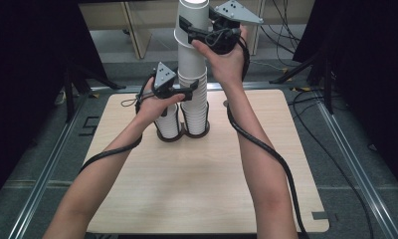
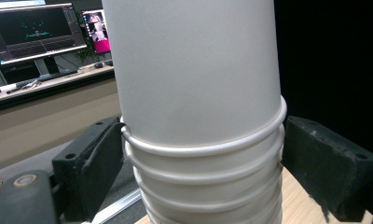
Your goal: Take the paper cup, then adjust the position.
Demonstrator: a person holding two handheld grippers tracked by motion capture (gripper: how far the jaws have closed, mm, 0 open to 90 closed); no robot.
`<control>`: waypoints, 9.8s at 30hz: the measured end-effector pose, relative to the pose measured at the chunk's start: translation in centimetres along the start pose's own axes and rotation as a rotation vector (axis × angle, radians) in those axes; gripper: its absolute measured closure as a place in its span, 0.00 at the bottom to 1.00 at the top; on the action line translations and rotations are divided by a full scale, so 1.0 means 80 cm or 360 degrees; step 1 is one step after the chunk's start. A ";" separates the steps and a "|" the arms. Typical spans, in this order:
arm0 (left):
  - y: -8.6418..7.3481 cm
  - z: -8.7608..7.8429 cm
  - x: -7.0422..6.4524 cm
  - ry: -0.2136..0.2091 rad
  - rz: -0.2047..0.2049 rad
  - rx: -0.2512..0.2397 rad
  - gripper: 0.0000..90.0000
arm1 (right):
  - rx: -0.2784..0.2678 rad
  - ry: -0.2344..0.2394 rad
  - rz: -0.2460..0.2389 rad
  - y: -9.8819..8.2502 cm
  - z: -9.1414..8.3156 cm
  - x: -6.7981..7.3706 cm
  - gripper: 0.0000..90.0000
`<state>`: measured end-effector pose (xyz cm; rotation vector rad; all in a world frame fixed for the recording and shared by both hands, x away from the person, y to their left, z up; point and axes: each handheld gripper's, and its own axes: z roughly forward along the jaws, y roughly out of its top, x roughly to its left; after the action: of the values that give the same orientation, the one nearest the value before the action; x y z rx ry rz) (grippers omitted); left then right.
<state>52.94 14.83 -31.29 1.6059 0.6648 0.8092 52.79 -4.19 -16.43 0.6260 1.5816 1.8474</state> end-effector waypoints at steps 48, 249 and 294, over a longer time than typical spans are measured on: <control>-0.001 -0.008 -0.007 -0.0014 0.0051 -0.0022 0.06 | -0.0017 -0.0010 -0.0045 -0.023 -0.086 0.020 0.25; -0.180 -0.138 -0.111 -0.0449 0.0011 0.0268 0.23 | 0.0555 0.0488 0.0331 -0.309 -0.186 0.107 0.16; -0.125 -0.136 -0.072 -0.0869 0.1295 0.1411 0.23 | 0.0850 0.0529 0.0202 -0.328 -0.226 0.086 0.17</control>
<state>40.89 18.53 -40.88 2.8536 -0.1126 0.5848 39.23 -9.38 -45.63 0.6820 2.3411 1.6782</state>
